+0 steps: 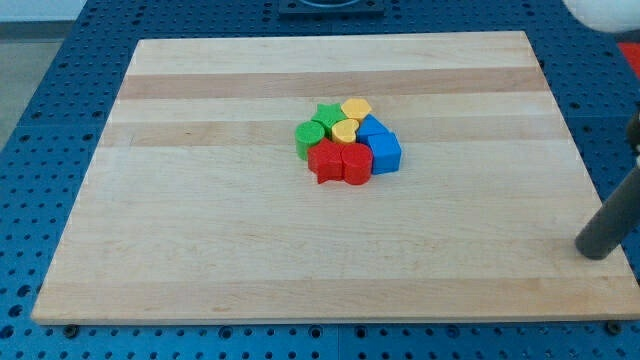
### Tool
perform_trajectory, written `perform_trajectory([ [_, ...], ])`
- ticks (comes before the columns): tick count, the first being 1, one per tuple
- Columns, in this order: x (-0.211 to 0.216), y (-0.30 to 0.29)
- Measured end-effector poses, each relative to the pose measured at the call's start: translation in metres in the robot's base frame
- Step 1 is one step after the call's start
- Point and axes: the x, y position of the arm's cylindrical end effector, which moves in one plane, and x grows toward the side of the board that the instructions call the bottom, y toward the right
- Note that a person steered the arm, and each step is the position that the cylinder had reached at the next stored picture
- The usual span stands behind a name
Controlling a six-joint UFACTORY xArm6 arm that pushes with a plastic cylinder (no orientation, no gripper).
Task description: Slide the red star into the red circle
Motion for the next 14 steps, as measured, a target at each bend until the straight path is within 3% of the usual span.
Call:
perform_trajectory([
  [2, 0.021, -0.099],
  [4, -0.030, -0.241],
  [5, -0.034, -0.294],
  [6, -0.034, -0.296],
  [9, -0.049, -0.397],
  [10, -0.096, -0.380],
  [14, -0.121, -0.320],
])
